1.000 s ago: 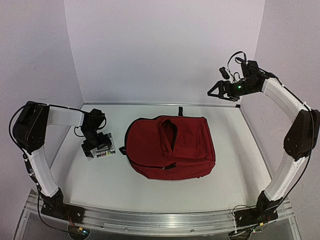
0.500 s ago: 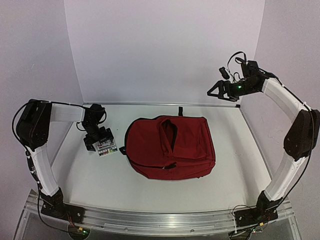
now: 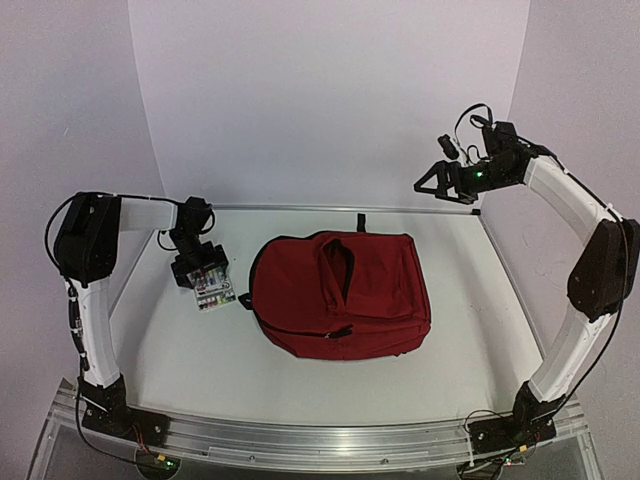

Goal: Pack the student bag
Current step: Pick up the stationery from the center of the board.

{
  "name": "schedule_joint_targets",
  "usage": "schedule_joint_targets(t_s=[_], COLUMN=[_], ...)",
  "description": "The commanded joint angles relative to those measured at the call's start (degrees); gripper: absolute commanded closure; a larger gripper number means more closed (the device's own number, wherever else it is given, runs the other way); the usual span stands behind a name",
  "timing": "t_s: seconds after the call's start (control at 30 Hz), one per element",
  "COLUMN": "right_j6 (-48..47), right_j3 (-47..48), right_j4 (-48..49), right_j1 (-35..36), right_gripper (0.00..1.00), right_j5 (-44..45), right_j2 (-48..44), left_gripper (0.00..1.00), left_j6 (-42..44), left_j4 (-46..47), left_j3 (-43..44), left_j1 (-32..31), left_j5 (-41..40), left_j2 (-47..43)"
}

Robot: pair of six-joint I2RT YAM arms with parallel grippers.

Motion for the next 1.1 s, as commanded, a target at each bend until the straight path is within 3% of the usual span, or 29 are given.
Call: schedule_joint_targets(t_s=[0.0,0.2,0.27,0.43,0.6,0.7,1.07], right_j6=[0.2,0.2,0.2,0.3,0.7,0.8,0.9], right_j3=[0.4,0.4,0.7,0.6,-0.5,-0.6,-0.8], right_j4=[0.2,0.2,0.2,0.3,0.4,0.4,0.5], right_j1=[0.1,0.1,0.1,0.1,0.2,0.2,0.6], right_gripper=[0.02,0.02,0.02,0.02,0.02,0.02,0.02], right_j5=[-0.4,-0.3,-0.4,-1.2,-2.2,-2.4,-4.0], right_j2=[-0.4,0.0,0.1,0.3,0.2,0.2,-0.1], left_gripper=[0.0,0.01,0.11,0.55,0.78,0.97,1.0], left_j6=[0.2,1.1,1.4,0.9,1.5,2.1,3.9], left_j4=[-3.9,-5.6,-4.5,-0.8,-1.4,-2.9,-7.5], left_j3=[2.8,3.1,1.6,-2.3,-2.5,-2.0,3.0], left_j1=[-0.2,-0.1,-0.1,-0.1,-0.1,-0.1,-0.1], left_j5=[0.2,2.8,4.2,5.4,4.1,2.8,-2.7], left_j2=[4.3,8.2,7.9,4.2,1.4,0.4,-11.1])
